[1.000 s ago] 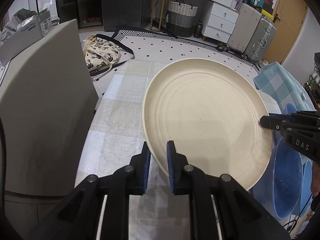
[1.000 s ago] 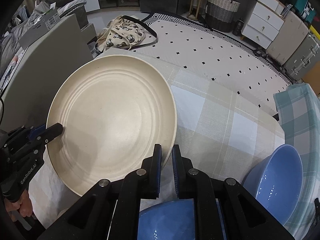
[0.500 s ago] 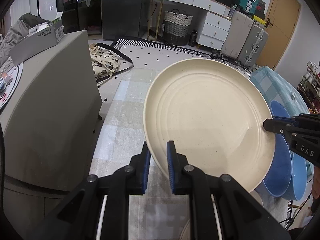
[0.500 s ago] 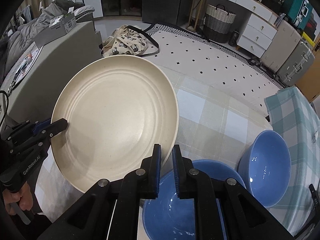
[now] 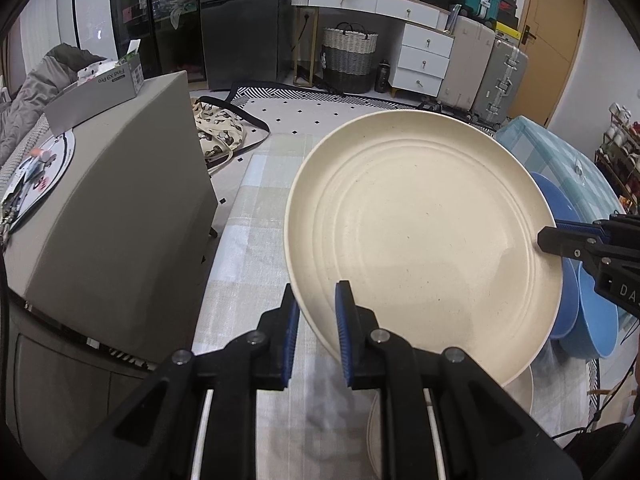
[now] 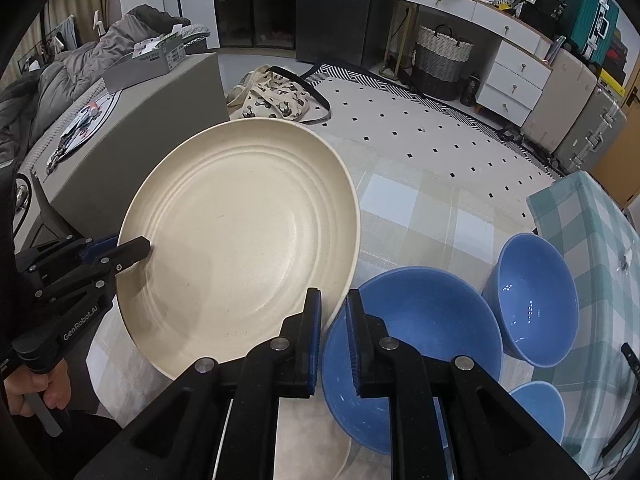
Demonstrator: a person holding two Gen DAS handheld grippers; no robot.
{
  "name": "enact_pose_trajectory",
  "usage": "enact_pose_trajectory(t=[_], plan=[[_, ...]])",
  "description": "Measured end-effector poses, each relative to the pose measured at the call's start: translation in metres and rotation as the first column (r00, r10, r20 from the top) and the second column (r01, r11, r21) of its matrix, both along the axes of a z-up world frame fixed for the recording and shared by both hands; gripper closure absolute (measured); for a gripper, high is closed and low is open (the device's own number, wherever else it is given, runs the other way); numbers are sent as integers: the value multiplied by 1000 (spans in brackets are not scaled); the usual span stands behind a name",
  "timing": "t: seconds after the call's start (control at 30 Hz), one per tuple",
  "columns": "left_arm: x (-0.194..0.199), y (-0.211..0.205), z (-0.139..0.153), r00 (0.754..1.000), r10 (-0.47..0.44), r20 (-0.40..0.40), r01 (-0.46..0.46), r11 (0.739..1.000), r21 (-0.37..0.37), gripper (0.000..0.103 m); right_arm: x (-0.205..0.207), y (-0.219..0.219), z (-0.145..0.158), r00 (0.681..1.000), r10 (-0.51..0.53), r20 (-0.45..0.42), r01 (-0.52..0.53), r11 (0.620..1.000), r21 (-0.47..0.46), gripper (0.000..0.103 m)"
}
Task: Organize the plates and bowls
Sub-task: 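Lift the cream plate with both grippers and carry it toward the blue bowls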
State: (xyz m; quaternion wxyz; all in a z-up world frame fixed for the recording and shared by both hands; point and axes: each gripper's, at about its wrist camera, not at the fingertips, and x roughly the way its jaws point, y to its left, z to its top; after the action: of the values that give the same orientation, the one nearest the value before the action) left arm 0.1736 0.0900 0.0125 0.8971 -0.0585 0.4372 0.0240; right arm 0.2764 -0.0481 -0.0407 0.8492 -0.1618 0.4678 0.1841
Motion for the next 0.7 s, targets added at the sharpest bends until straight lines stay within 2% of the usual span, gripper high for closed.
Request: enact_pose_trajectory(t=[0.23,0.3,0.4,0.7], plan=[[-32,-7,1,1000,10,26,-11,1000,12,87,-34,-11,1,1000,18,21,-19,999,35,91],[-40,-11,-4,1000,19,11,-19,1000,11,87,-42,-14,-1,1000,25,18,-26,999,44,91],[-51,-20,-6,999,17,32,-18,999,45,87,-54,-18,-7,999,23,36,-24,999,29,91],[-78,-31,-18,999,8,38,-10,999,50,87,-87,-42,-30,999,40,33,-42,997,64,90]])
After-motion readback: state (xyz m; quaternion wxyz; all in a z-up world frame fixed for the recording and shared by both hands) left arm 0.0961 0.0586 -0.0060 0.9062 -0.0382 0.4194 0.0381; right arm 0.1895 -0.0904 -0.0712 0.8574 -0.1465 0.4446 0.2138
